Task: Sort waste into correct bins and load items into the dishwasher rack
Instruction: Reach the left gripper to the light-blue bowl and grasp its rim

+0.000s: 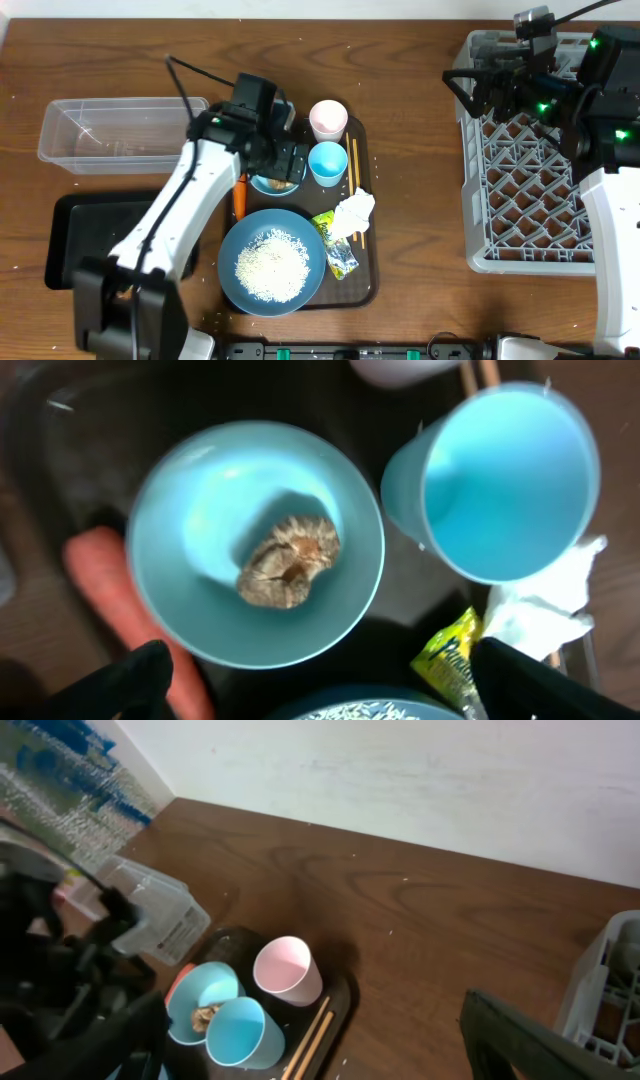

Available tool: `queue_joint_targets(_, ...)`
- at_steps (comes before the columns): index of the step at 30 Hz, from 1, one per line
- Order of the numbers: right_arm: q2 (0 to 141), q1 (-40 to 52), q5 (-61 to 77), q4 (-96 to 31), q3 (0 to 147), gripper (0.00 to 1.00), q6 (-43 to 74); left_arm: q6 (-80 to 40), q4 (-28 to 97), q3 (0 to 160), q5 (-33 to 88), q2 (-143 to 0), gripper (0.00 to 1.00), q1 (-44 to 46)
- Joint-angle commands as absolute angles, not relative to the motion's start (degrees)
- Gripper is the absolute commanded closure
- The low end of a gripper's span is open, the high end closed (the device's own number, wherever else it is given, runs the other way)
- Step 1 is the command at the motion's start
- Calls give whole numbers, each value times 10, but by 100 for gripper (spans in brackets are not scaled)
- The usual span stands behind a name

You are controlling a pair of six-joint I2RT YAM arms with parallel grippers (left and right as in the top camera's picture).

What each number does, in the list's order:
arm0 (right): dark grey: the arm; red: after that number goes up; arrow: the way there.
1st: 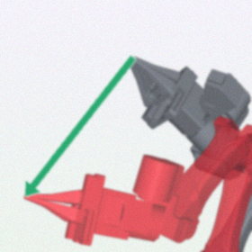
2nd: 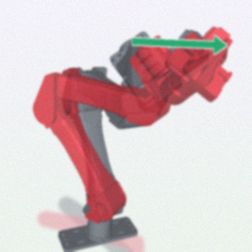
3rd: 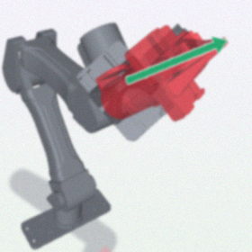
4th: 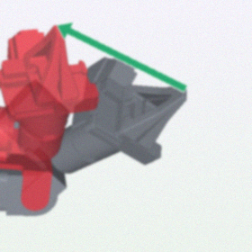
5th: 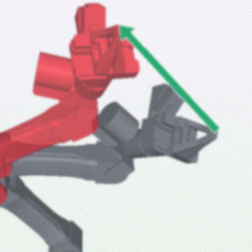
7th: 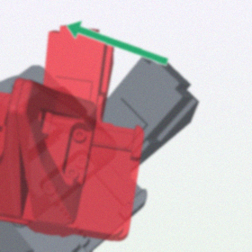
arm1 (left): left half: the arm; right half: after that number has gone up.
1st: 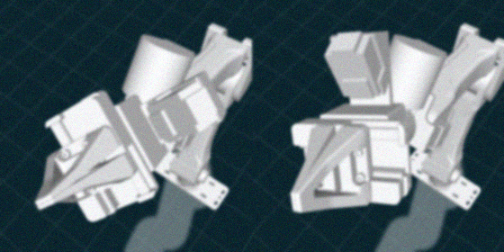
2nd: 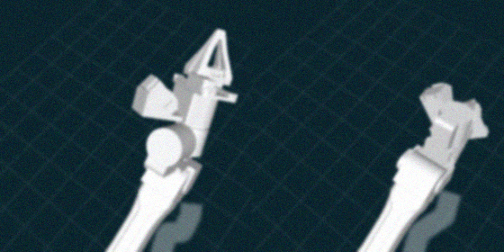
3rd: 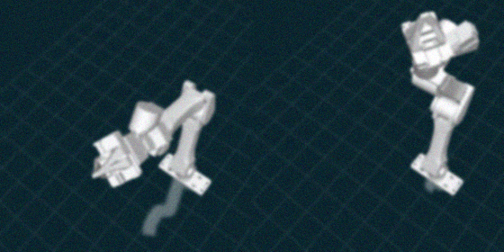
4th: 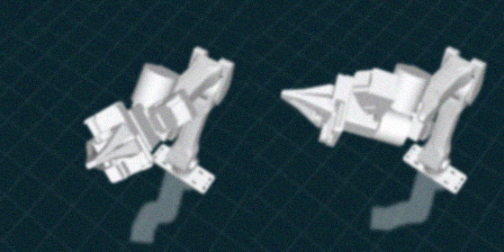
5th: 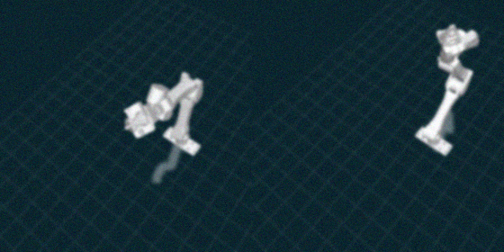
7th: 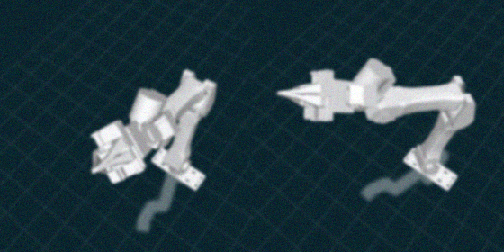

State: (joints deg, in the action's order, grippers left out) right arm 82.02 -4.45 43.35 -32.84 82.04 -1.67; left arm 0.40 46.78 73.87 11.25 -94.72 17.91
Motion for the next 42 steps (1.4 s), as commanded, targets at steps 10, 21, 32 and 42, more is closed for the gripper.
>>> queue_joint_targets(10,820,-40,448,-345,835,19,-7,79,473,730,88,-1044,21,260)
queue_joint_targets(21,820,-40,435,-359,835,21,-7,79,449,730,63,-1106,53,261)
queue_joint_targets(32,820,-40,435,-362,835,24,-7,79,439,730,33,-1107,94,261)
queue_joint_targets(42,820,-40,435,-363,835,25,-7,59,467,754,31,-1072,94,261)
